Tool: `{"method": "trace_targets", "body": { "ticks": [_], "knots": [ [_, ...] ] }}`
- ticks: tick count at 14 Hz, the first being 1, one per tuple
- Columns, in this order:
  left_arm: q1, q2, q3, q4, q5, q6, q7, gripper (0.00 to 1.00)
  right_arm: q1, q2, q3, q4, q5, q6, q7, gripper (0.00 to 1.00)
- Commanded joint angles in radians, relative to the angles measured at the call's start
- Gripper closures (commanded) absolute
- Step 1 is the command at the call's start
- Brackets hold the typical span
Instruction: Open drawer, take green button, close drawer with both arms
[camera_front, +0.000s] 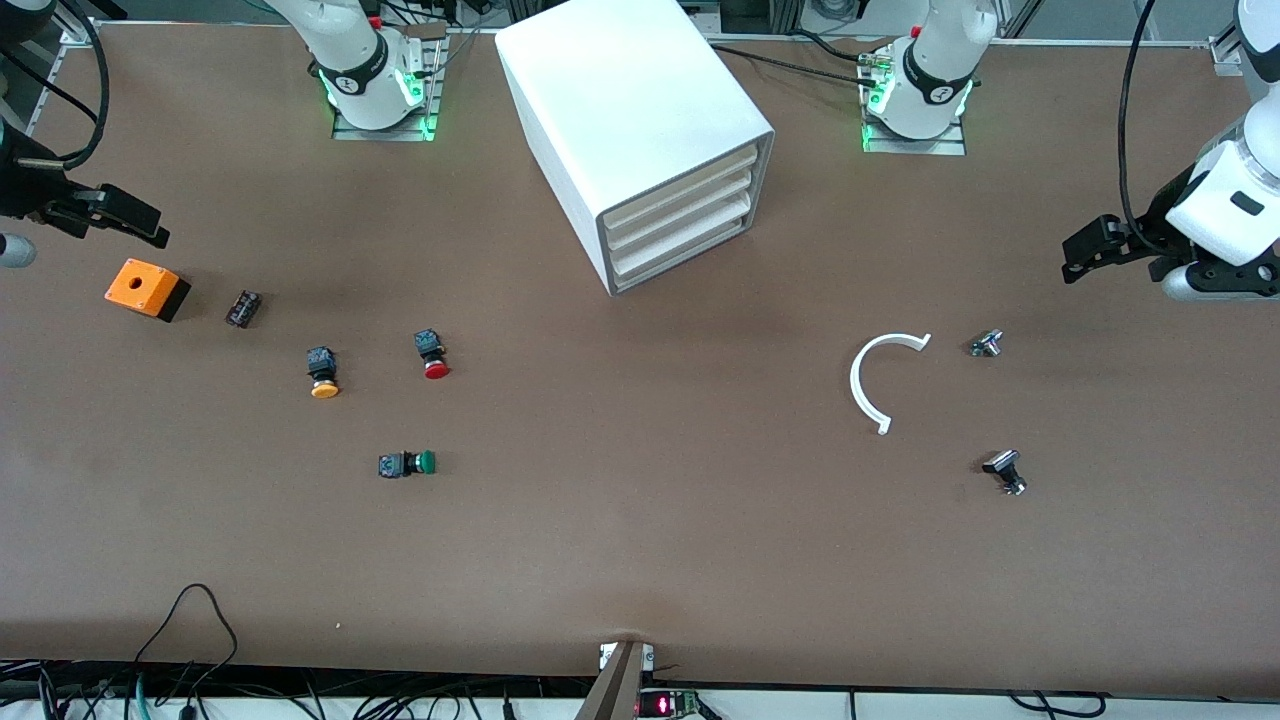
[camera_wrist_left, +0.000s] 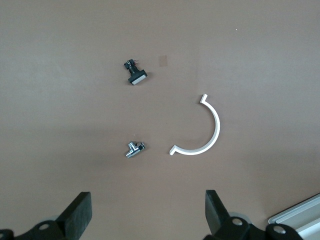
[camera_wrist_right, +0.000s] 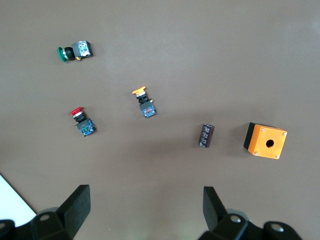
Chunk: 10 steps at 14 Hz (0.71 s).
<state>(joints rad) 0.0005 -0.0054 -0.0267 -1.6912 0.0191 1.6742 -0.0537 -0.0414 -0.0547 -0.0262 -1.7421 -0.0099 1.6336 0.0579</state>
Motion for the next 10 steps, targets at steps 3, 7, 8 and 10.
{"method": "trace_targets", "body": {
  "ticks": [3, 7, 8, 10],
  "knots": [
    [0.003, 0.01, -0.006, 0.042, -0.018, -0.033, 0.017, 0.0, 0.012, 0.009, 0.014, 0.013, -0.019, 0.014, -0.007, 0.0],
    [0.003, 0.01, -0.002, 0.042, -0.019, -0.034, 0.017, 0.0, 0.014, 0.048, 0.015, 0.067, -0.016, 0.002, -0.012, 0.0],
    [0.003, 0.012, -0.002, 0.042, -0.019, -0.034, 0.018, 0.0, 0.017, 0.049, 0.015, 0.069, -0.015, 0.002, -0.012, 0.0],
    [0.003, 0.012, -0.002, 0.044, -0.019, -0.034, 0.017, 0.0, 0.017, 0.049, 0.014, 0.072, -0.013, 0.003, -0.013, 0.0]
  ]
}}
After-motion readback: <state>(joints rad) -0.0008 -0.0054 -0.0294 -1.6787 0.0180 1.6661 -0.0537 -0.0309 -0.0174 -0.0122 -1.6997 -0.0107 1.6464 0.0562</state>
